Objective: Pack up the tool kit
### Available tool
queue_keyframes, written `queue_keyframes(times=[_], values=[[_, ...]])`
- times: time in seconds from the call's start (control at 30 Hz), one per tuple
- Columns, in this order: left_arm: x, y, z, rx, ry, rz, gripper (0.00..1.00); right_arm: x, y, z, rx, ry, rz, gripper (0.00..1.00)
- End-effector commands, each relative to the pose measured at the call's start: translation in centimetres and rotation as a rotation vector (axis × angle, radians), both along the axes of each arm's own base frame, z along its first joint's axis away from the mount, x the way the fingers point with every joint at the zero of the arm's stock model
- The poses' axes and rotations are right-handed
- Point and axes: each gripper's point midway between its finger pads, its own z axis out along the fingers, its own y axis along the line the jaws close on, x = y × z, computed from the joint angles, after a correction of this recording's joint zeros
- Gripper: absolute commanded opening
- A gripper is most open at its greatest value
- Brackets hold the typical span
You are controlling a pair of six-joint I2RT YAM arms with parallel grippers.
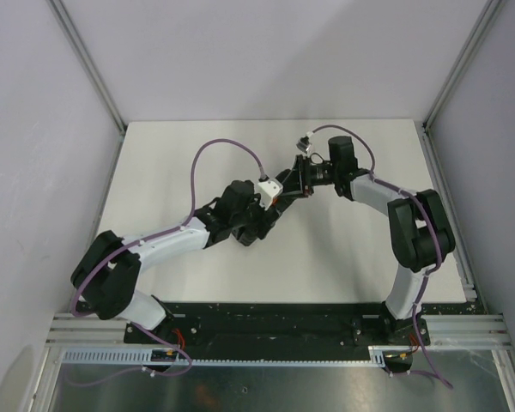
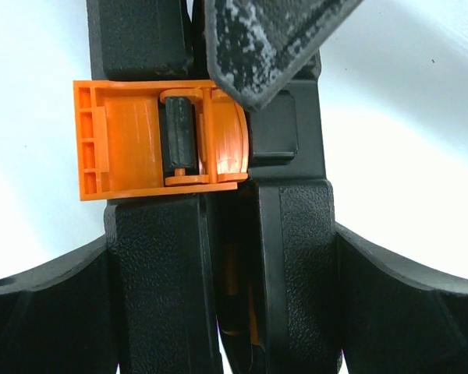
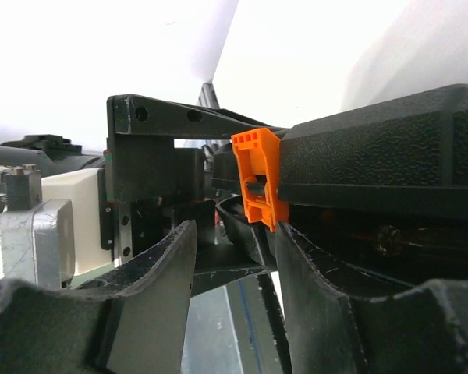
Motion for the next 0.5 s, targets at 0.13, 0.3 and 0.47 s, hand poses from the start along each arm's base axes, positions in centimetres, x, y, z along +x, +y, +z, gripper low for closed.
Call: queue_keyframes(times=[0.13,0.3,0.47], values=[[-4.4,0.0,-4.9,0.13,0.124,-0.176,0.71,-0.1,1.8,4.9,0.249,0.021,0.06,0.46],[-4.2,0.0,-4.8,0.133,0.12,-0.173,0.71,1.5,0.7,4.6,0.222,-0.024,-0.052,0.47],[-4.2,-0.1,-4.9,0.134,0.122,-0.173,0.68,3.1,-0.9,0.9,-0.062,-0.094,-0.183,0.49]])
